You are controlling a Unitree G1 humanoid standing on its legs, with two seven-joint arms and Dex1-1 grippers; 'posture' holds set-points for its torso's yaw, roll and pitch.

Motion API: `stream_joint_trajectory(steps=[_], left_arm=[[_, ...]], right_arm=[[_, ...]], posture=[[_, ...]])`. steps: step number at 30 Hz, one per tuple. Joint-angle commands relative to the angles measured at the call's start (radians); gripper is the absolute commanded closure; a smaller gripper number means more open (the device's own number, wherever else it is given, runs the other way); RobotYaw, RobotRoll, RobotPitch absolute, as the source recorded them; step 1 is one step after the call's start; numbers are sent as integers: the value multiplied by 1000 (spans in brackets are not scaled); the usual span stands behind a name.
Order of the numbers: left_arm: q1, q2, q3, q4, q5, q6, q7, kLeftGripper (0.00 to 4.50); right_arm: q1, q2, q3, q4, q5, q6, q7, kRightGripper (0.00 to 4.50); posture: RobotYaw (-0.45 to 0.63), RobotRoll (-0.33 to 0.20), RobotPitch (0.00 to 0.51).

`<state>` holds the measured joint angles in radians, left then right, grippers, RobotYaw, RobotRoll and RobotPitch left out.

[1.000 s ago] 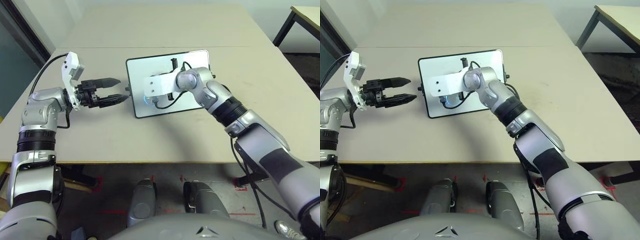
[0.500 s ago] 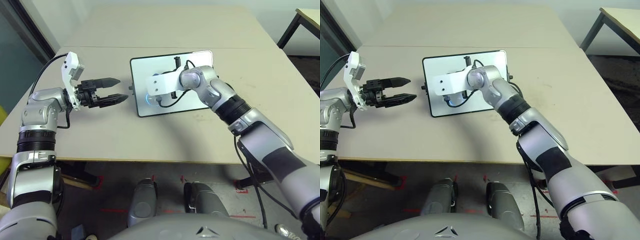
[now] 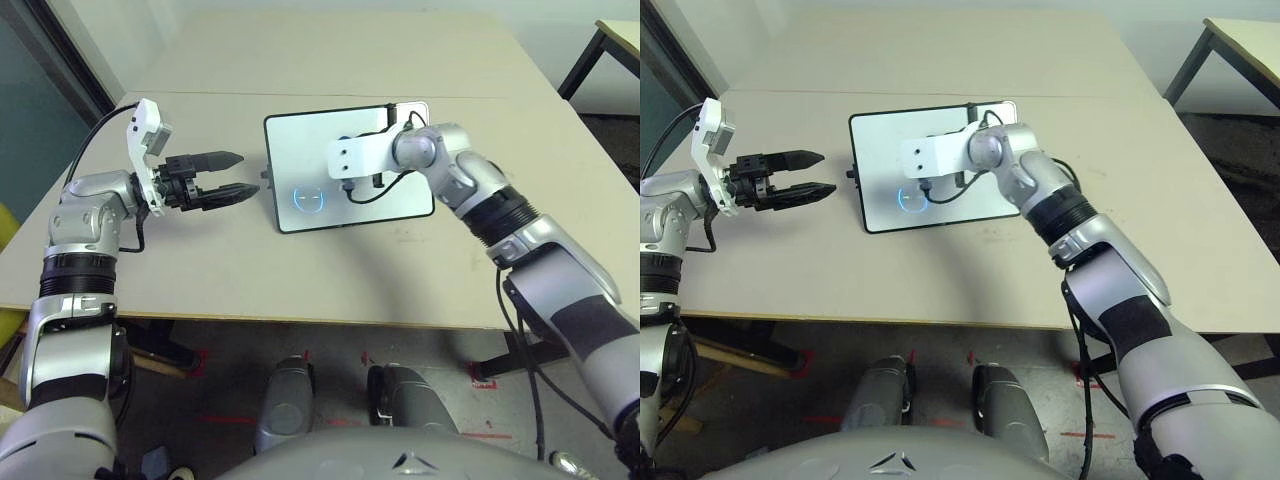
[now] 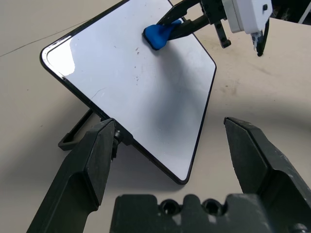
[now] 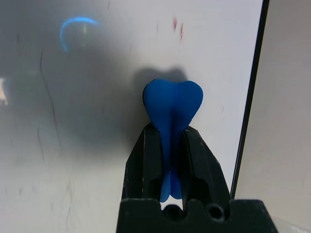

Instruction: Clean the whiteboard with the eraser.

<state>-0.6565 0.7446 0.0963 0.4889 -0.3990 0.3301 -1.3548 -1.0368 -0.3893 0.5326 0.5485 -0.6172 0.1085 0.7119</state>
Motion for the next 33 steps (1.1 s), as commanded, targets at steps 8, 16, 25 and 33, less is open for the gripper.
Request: stream_joint_trajectory(steps=[8,16,25,33], left_arm=[[-12,-7,-14,13,13,-6,-9,0],[-6,-3,-11,5,12,-1,-8,0],[4,3,-5,-4,9,2,-5,0],[-3,-7,-9,15,13,-11,-6,0]], right_arm=[[23,-31,-16,18,4,30,2,4203],[20,19,-18,0,17,45,7,4203],[118,10,-229,-263,204,337,100,4203],[261,-74,-498,-524,382,918,99,4203]], posture=[[273,0,73],[285,0,74],[286,0,79],[260,0,86]])
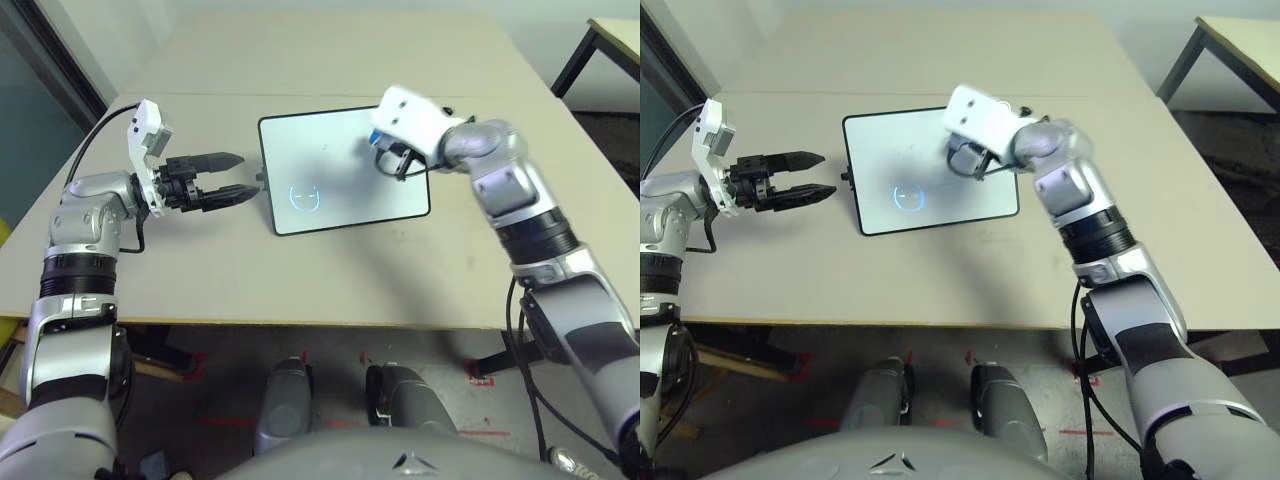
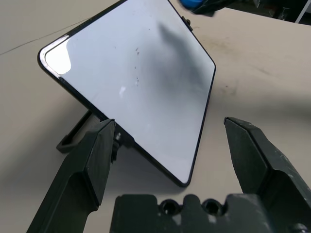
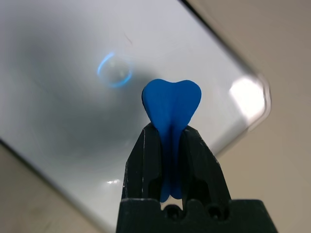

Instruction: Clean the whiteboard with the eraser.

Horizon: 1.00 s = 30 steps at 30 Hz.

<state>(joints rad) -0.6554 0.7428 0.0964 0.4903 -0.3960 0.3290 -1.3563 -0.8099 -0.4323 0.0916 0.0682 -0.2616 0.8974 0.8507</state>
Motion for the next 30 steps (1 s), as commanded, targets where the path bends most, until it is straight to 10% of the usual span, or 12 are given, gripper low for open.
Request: stream_joint_trajectory(steps=[1,12,22,30], left_arm=[[-5,-9,-10,15,10,-11,-3,0],[-13,-33,-13,27,16,-22,-2,0],[8,-23,-1,4,9,-17,3,0],[19,-18,4,-7,6,-13,7,0]], right_arm=[[41,-28,-97,-44,42,186,-69,4203],[32,61,-410,123,178,446,-357,4203],[-2,100,-429,290,251,380,-522,4203],[28,78,-374,289,286,377,-553,1271]], posture=[[254,0,86],[248,0,83],[273,0,75],[276,0,73]])
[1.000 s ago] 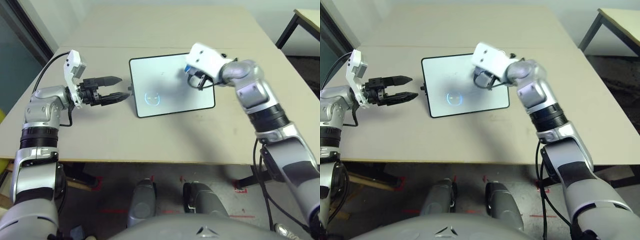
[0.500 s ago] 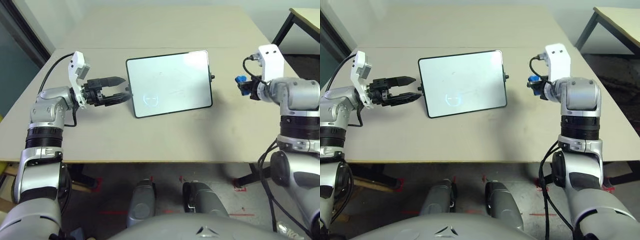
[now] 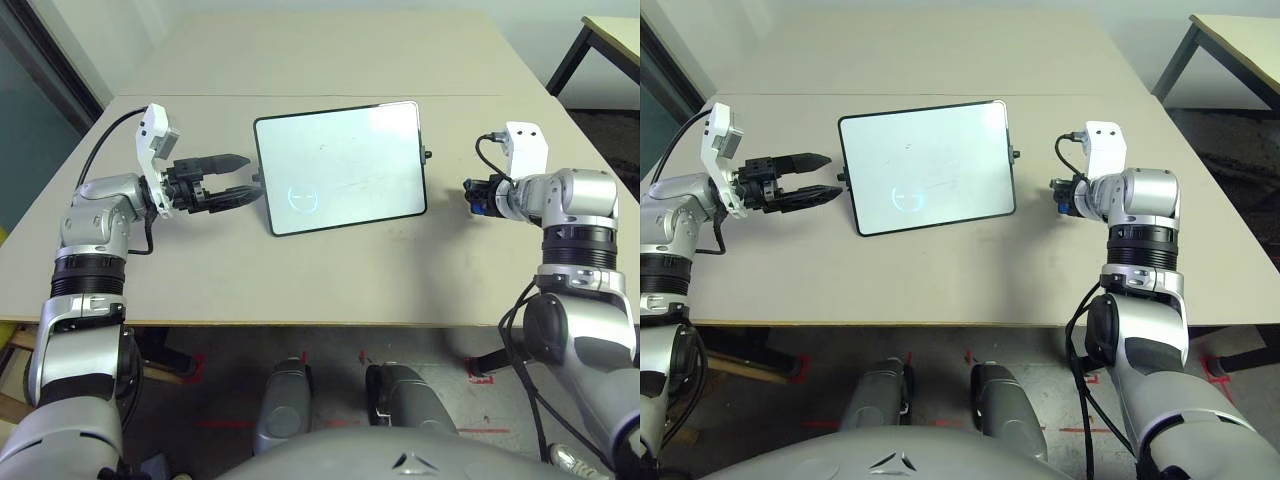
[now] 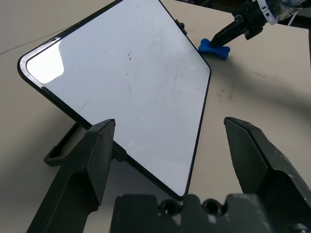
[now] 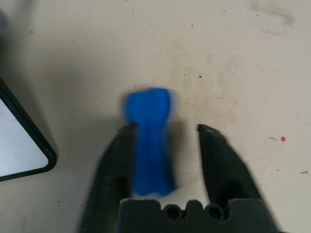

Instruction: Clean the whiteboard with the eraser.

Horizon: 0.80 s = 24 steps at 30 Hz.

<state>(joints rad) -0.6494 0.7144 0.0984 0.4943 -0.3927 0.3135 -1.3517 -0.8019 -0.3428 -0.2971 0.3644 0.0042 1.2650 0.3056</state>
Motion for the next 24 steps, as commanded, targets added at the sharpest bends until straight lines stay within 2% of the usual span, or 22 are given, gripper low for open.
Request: stream_joint_trajectory(steps=[1,3,8,11,13,17,21,24], left_arm=[[15,11,2,-13,2,3,2,0],[18,16,5,-13,1,4,0,0],[22,52,43,-1,-12,7,10,0],[29,68,81,11,-21,3,36,0],[45,62,102,28,4,-57,87,0],[11,-10,199,124,16,-208,324,0],[-14,-50,262,217,34,-300,536,0],[-17,-67,287,319,86,-384,748,0]], right_arm=[[22,-13,12,-19,31,16,-7,944],[28,-25,17,-50,46,20,-1,126],[54,-92,8,-126,79,-70,27,54],[85,-79,-110,-135,136,-227,7,54],[117,-87,-157,-105,149,-352,-10,54],[164,-64,-221,-22,201,-634,-10,54],[201,-60,-208,66,213,-808,-2,54],[236,-60,-192,170,192,-1066,13,54]], posture=[[276,0,73],[266,0,71],[259,0,68],[260,0,67],[265,0,68],[270,0,68],[265,0,72],[265,0,79]])
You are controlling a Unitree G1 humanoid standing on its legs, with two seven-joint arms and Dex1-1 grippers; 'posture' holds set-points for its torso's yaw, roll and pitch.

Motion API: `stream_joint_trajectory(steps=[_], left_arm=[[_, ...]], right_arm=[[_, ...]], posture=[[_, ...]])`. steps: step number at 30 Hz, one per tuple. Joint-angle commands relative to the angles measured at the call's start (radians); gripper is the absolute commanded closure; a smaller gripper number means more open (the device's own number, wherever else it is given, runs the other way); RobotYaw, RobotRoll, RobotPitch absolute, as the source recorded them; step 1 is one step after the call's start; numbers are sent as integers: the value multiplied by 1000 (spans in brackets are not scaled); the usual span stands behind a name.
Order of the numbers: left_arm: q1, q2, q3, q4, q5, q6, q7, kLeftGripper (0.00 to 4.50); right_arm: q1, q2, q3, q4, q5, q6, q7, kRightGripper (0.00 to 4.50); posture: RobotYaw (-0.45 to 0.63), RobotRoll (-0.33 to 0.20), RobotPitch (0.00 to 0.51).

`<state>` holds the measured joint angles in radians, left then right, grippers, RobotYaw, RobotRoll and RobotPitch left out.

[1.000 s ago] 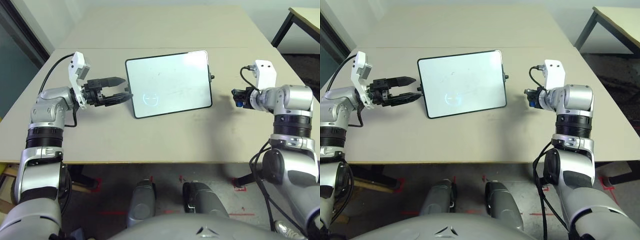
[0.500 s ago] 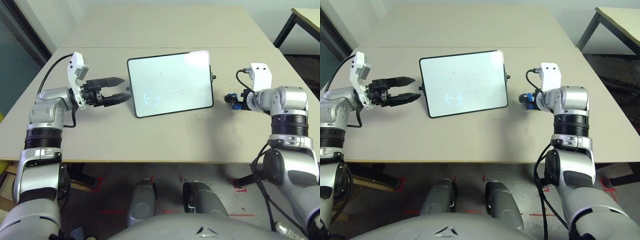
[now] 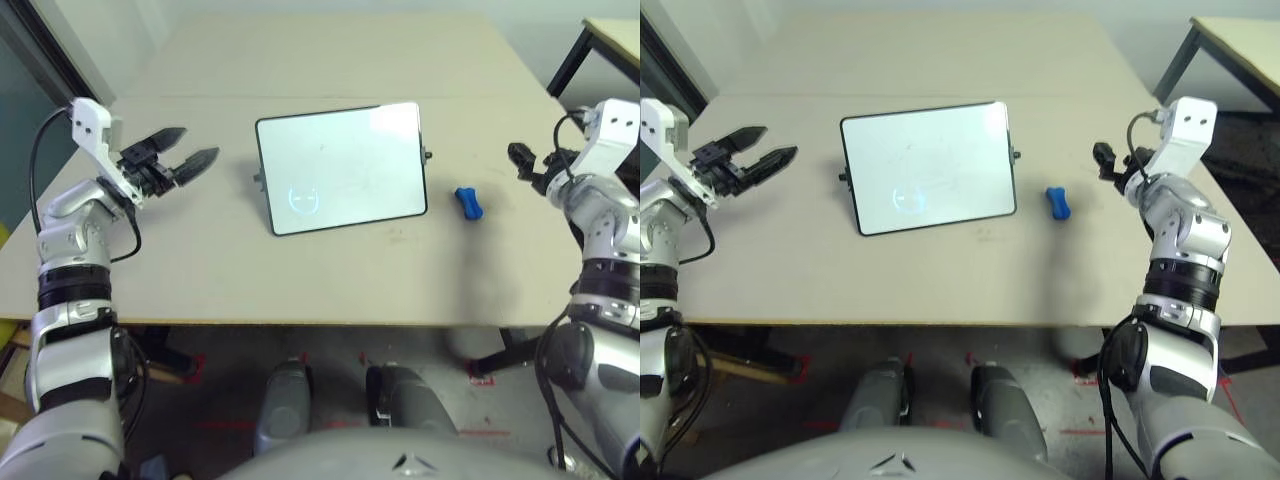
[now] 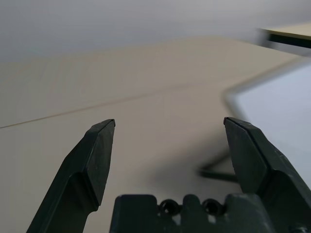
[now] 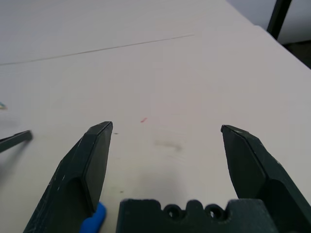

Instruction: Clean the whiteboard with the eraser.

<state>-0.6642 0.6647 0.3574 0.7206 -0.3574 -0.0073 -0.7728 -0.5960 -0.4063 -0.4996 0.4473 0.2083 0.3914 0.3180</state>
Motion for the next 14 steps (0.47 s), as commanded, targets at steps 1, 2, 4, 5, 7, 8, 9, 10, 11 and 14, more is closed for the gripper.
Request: stream_joint_trajectory(steps=[1,2,4,5,7,8,9,10,11,14], left_arm=[[-2,-20,29,124,70,-88,227,0],[0,-23,24,149,91,-121,273,0],[-7,-29,23,200,120,-160,369,0],[-11,-25,16,236,150,-181,443,0],[-26,-24,10,290,178,-199,531,0],[-34,-27,10,309,182,-204,551,0],[-43,-30,11,326,179,-202,557,0],[-50,-33,9,340,180,-208,562,0],[-56,-35,6,351,183,-215,565,0],[-71,-38,2,373,189,-224,590,0]], right_arm=[[33,4,13,119,-19,-259,-13,54],[34,0,21,147,-27,-311,-24,54],[28,-2,28,198,-28,-382,-38,54],[25,-2,31,226,-31,-420,-48,54],[15,-4,35,274,-30,-465,-64,54],[9,-7,37,295,-27,-478,-68,54],[4,-9,38,314,-22,-492,-68,54],[-1,-9,38,330,-16,-499,-70,54],[-5,-10,39,345,-12,-507,-70,54],[-12,-12,42,371,0,-523,-65,54]], posture=[[265,0,79],[256,0,86],[253,0,90],[251,0,91],[250,0,93],[250,0,94],[250,0,94],[252,0,93],[253,0,92],[240,0,94]])
